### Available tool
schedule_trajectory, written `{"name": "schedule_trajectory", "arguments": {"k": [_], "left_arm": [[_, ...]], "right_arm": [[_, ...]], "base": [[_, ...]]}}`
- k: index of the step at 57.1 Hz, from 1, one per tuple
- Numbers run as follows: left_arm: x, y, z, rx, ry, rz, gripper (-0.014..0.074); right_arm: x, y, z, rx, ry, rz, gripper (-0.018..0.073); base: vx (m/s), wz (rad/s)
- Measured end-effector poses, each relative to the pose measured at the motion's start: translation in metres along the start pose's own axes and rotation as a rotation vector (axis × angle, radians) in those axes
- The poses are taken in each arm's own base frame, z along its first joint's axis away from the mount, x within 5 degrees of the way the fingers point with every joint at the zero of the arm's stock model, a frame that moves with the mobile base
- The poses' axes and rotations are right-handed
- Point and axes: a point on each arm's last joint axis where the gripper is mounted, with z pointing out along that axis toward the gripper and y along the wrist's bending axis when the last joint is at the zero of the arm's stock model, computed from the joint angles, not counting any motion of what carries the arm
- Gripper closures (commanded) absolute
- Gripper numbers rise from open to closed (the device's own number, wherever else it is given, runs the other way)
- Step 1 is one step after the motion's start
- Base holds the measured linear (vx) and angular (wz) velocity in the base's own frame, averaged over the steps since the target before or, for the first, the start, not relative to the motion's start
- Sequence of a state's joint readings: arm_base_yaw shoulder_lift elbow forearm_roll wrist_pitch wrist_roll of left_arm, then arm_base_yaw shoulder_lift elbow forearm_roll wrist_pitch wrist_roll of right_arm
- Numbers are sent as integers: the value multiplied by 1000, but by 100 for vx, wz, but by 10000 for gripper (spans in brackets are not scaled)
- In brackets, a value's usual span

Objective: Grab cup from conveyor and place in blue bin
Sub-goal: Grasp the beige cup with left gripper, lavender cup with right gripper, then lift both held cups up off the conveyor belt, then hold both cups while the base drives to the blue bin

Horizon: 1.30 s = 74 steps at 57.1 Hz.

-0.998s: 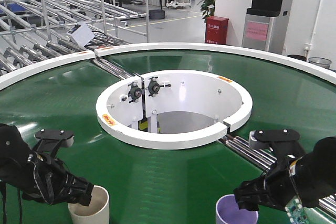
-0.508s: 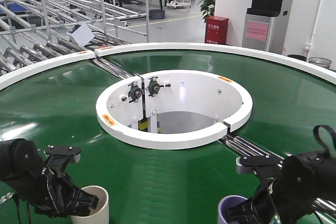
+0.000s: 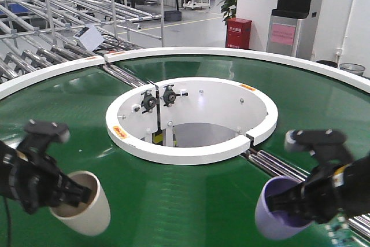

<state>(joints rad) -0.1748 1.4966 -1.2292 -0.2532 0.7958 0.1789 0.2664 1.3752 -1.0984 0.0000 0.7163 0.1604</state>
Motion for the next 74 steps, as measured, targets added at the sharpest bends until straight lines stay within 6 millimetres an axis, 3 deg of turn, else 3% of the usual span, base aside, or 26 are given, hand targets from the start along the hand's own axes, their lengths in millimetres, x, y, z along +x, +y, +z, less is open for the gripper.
{"name": "schedule_trajectory", "arguments": {"k": [7,13,74], "left_arm": [[2,-8,-40,6,-73,17,598],[4,-11,-56,8,-102,16,598],[10,-11,-55,13,-36,18,598]], "right_arm": [[2,0,-39,-13,-77,0,568],[4,-1,-52,-16,-99,0,568],[6,-1,-54,-14,-85,-1,568]], "base": [[0,0],[0,0],[-1,-5]]}}
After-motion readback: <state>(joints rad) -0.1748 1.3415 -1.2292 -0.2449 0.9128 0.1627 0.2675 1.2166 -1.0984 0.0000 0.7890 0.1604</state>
